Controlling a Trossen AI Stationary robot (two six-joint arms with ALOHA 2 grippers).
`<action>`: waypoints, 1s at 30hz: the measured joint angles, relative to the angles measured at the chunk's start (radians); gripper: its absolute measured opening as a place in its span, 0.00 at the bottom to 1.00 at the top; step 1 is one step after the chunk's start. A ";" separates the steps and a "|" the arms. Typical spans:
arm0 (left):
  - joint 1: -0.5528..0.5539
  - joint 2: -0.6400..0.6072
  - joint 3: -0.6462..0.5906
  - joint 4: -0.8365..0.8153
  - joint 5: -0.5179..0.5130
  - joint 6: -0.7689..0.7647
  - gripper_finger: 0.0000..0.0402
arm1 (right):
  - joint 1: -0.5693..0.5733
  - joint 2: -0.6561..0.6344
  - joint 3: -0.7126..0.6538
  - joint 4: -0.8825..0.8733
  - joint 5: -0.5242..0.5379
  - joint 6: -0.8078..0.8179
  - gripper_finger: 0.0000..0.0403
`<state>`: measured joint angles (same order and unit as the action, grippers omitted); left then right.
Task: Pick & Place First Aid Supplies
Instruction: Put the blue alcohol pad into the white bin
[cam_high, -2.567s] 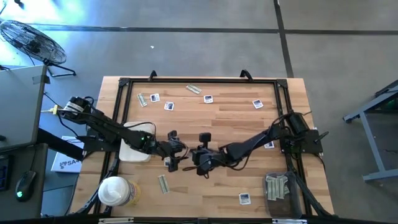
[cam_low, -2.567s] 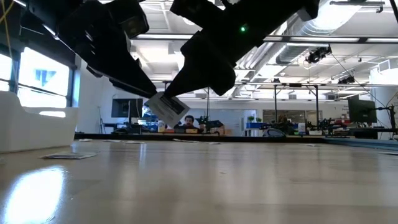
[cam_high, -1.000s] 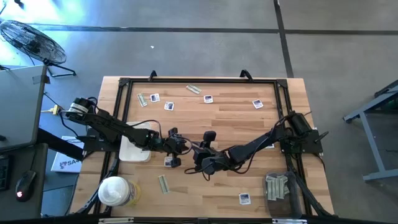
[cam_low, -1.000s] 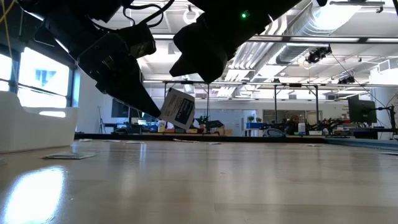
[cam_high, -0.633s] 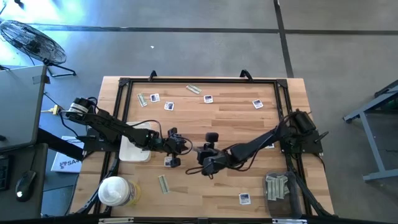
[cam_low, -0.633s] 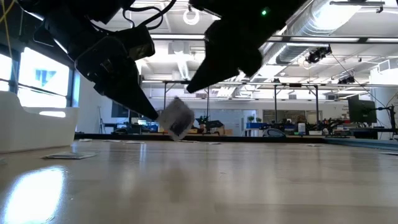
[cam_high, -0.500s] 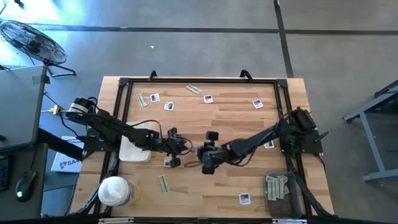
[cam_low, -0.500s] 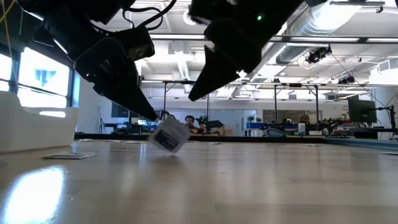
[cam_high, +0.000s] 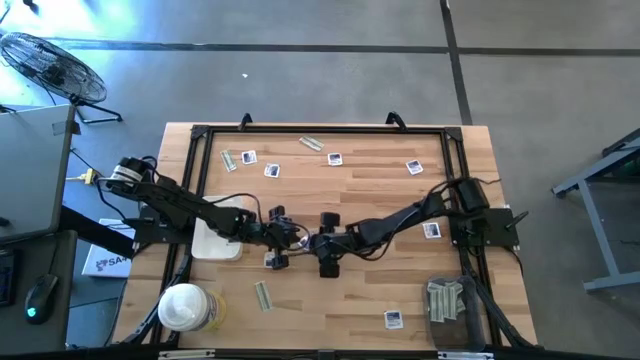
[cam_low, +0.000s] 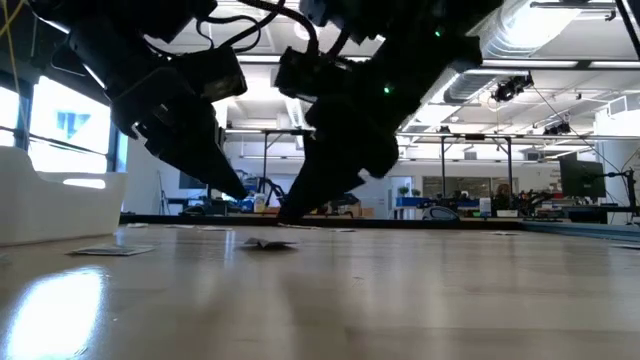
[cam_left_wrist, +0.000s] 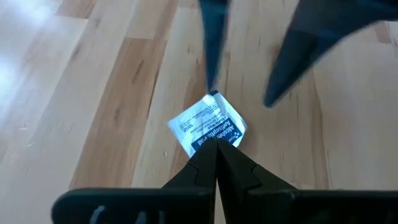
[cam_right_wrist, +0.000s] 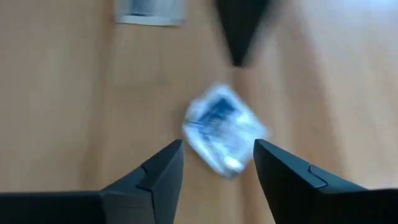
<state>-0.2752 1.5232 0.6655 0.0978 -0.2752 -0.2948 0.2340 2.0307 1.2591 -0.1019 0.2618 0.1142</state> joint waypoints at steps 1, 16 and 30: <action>0.000 0.004 0.000 -0.004 0.007 0.002 0.00 | 0.001 0.012 0.000 0.017 -0.011 -0.006 0.47; -0.002 0.140 0.000 0.124 0.085 0.127 0.23 | 0.004 0.001 0.000 -0.032 0.025 0.001 0.46; -0.001 0.237 0.002 0.255 0.104 0.194 0.18 | 0.004 0.001 0.000 -0.034 0.021 0.015 0.45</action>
<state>-0.2760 1.7602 0.6671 0.3533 -0.1715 -0.1009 0.2382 2.0312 1.2591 -0.1358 0.2825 0.1297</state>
